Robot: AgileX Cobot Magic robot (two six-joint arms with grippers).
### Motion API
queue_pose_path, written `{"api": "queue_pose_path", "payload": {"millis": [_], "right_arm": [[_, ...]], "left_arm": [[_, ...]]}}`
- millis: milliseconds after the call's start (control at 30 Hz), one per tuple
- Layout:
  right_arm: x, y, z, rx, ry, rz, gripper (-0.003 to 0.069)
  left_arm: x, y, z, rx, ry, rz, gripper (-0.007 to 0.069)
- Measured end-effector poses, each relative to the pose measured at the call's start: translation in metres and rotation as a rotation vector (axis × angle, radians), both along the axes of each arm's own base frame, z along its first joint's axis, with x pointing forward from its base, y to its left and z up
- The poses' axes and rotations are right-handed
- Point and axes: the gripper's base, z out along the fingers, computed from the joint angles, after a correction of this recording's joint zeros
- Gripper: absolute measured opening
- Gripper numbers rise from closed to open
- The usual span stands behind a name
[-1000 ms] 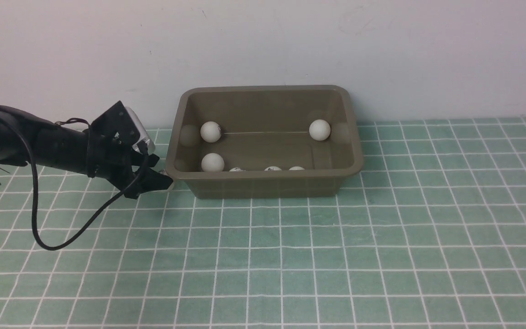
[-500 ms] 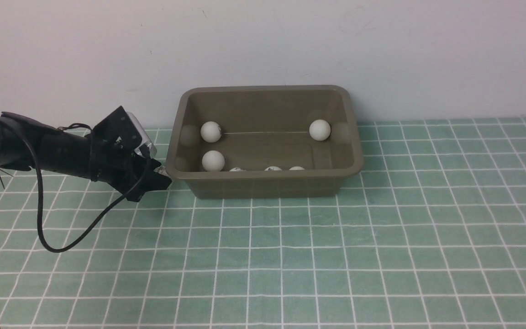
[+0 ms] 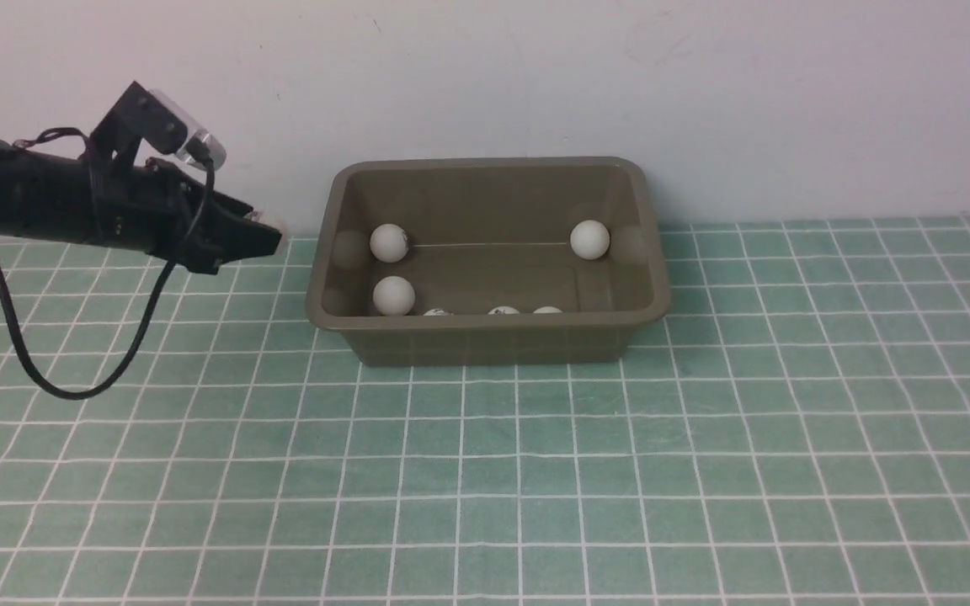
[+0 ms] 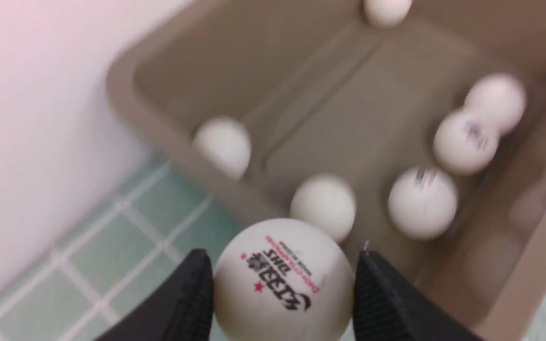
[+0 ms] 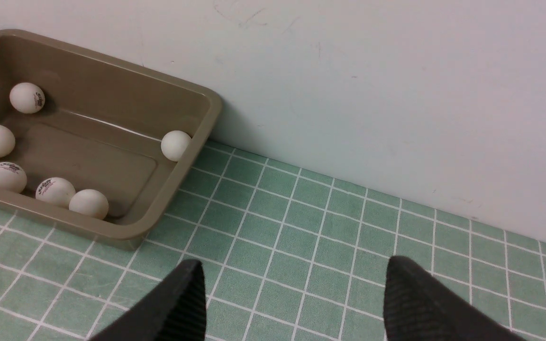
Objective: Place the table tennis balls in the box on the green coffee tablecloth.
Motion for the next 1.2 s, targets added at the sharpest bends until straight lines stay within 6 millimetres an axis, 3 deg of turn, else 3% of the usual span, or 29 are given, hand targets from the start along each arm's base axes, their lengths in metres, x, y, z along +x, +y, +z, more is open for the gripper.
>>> {"api": "queue_pose_path", "payload": {"millis": [100,367,467,567,733,1000,1200], "right_arm": [[0.000,0.000,0.000,0.000,0.000,0.000,0.0461],[0.000,0.001,0.000,0.011,0.002,0.002,0.0461],[0.000,0.001,0.000,0.011,0.002,0.002,0.0461],[0.000,0.001,0.000,0.011,-0.003,0.002,0.0461],[0.001,0.001,0.002,0.014,-0.018,0.002,0.0461],[0.002,0.001,0.004,0.018,-0.046,0.003,0.0461],[-0.002,0.000,0.013,0.031,-0.133,0.004,0.0461]], "left_arm": [[0.004,-0.015,-0.002,-0.035,-0.031,-0.027,0.0338],[0.014,-0.067,-0.037,0.045,-0.088,-0.159,0.0338],[0.016,-0.071,-0.041,0.072,-0.096,-0.158,0.0354],[0.016,-0.070,-0.036,0.064,-0.091,-0.121,0.0442],[0.014,-0.067,-0.008,0.059,-0.128,-0.059,0.0493],[-0.009,-0.053,0.073,0.032,-0.273,0.015,0.0501],[-0.032,-0.039,0.118,0.077,-0.313,0.104,0.0503]]}}
